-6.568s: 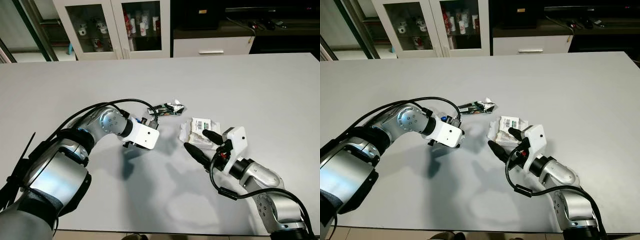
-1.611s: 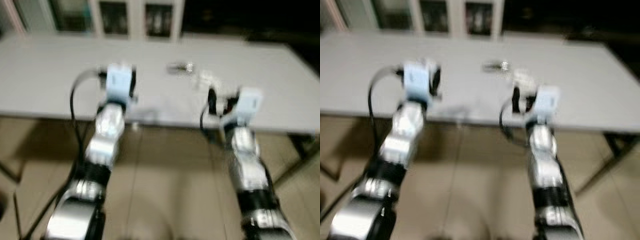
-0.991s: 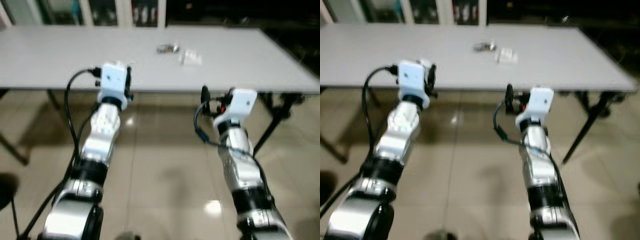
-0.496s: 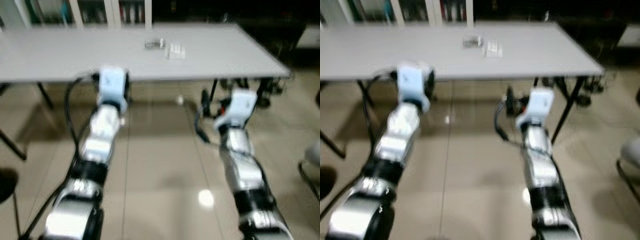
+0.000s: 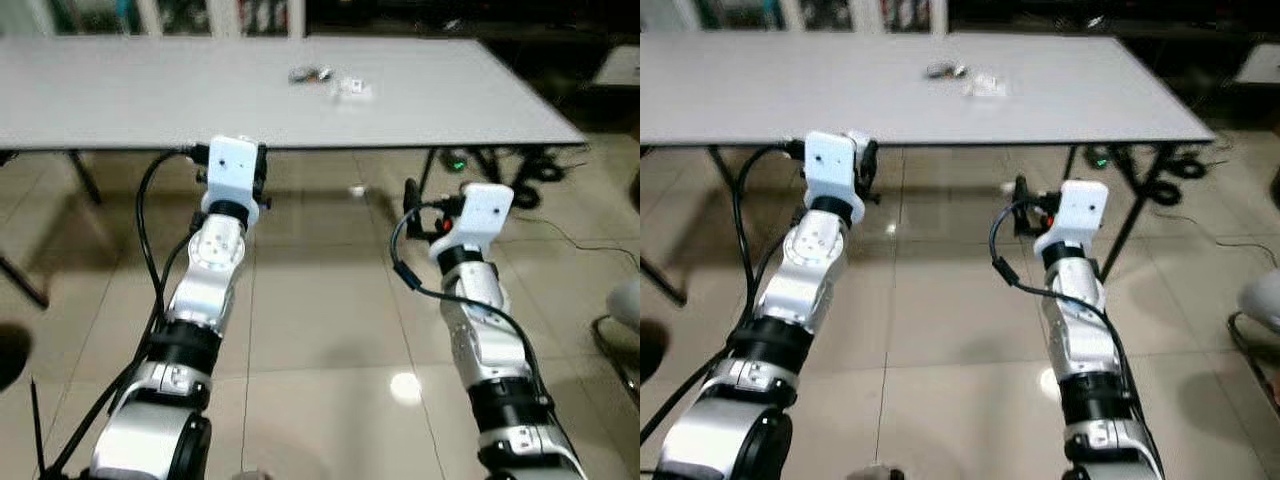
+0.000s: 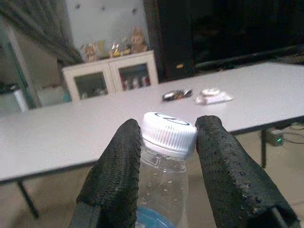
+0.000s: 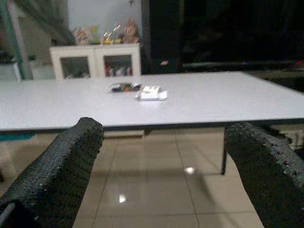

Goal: Picking trash to rubbish bin

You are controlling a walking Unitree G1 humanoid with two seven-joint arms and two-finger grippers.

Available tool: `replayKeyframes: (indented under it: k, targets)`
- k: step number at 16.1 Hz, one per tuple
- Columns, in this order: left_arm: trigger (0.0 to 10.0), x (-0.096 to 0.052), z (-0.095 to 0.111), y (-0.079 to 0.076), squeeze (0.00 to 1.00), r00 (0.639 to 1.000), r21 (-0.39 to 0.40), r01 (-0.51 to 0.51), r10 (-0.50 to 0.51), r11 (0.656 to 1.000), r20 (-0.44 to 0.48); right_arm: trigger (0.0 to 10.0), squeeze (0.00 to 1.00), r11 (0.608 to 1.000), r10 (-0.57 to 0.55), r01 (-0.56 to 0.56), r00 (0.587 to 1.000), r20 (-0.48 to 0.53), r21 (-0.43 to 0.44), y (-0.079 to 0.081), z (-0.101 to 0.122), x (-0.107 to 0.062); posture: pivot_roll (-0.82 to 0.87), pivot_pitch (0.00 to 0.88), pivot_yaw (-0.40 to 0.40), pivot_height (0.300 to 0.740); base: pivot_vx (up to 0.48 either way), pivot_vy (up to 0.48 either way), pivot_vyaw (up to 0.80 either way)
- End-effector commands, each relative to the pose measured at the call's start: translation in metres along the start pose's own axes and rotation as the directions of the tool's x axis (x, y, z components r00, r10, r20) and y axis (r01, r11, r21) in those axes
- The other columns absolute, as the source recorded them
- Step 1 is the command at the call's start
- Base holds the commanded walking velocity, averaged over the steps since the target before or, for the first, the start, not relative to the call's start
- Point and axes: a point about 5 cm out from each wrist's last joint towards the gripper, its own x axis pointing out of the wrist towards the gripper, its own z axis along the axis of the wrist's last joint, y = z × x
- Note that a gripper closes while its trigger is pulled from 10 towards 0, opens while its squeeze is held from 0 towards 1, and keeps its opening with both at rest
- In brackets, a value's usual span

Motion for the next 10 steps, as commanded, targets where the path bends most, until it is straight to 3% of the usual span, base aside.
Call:
replayKeyframes:
  k: [1, 6, 8, 10]
  targets:
    - [10.0, -0.001, -0.001, 0.001, 0.00, 1.000, -0.015, 0.003, -0.003, 1.000, 0.003, 10.0, 0.00, 1.000, 0.018, -0.018, 1.000, -0.018, -0.004, 0.003, -0.003, 0.000, -0.03, 0.032, -0.015, 0.740, 0.000, 0.000, 0.80]
    - [10.0, -0.006, -0.006, -0.011, 0.00, 0.999, -0.026, 0.051, -0.051, 0.998, -0.004, 10.0, 0.00, 0.999, 0.034, -0.034, 0.998, -0.048, 0.002, 0.005, -0.010, -0.003, -0.03, 0.018, -0.018, 0.740, 0.000, 0.000, 0.80]
    - [10.0, -0.014, -0.026, -0.014, 0.00, 0.995, -0.030, 0.074, -0.076, 0.997, -0.060, 10.0, 0.00, 0.999, 0.036, -0.036, 0.996, -0.083, 0.004, 0.005, -0.020, -0.005, -0.03, 0.009, -0.018, 0.740, 0.000, 0.000, 0.80]
    - [10.0, -0.034, -0.068, -0.012, 0.00, 0.973, -0.006, 0.113, -0.112, 0.994, -0.202, 10.0, 0.00, 0.999, 0.029, -0.031, 0.979, -0.201, -0.006, -0.001, -0.050, -0.017, -0.03, 0.002, -0.017, 0.740, 0.000, 0.000, 0.80]
